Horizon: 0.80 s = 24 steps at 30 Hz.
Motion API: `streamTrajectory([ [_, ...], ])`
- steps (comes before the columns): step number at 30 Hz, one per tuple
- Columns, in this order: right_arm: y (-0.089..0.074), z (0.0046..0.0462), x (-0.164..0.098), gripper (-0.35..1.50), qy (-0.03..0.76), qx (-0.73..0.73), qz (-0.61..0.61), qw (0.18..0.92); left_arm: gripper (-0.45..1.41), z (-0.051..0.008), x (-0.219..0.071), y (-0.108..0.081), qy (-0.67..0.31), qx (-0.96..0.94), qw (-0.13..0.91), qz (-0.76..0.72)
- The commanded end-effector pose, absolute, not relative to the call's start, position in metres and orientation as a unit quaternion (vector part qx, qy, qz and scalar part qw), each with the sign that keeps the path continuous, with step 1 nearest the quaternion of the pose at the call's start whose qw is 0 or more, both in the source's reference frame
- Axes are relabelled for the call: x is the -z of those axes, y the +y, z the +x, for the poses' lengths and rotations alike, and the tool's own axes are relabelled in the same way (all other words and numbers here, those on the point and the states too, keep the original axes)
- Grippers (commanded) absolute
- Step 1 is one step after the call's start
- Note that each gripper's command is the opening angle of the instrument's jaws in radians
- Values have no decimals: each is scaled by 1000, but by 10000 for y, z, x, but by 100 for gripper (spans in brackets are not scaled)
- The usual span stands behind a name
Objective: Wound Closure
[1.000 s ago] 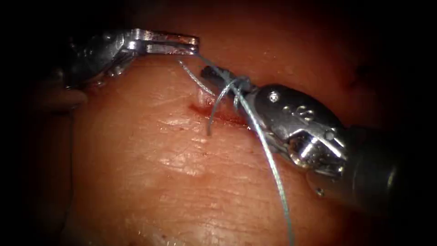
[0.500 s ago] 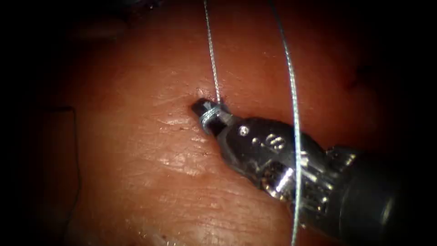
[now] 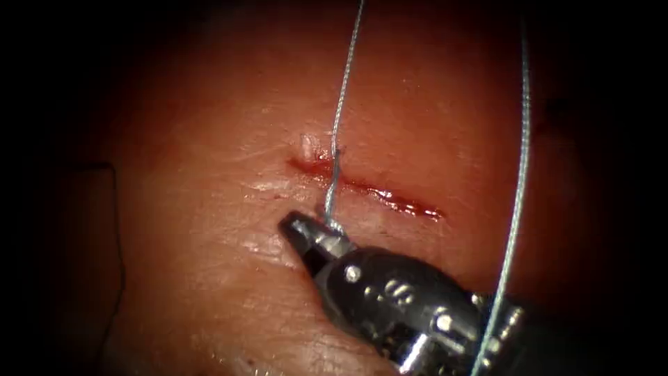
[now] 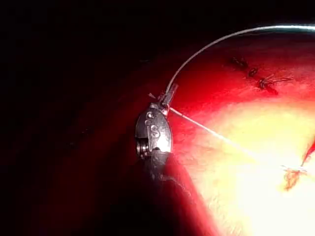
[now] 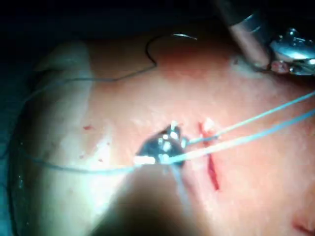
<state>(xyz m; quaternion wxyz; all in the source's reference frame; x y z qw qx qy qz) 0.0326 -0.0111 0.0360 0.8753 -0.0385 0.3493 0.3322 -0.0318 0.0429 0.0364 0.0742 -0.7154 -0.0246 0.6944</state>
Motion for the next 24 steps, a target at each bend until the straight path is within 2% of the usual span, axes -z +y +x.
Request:
streamTrajectory([
  [1, -112, 334, -365, -35, 352, -331, -36, 875, -45, -323, -369, 435, -22, -696, 72, -714],
  [24, -147, 353, -349, -35, 377, -306, 5, 874, -45, -350, -392, 486, 18, -713, 65, -698],
])
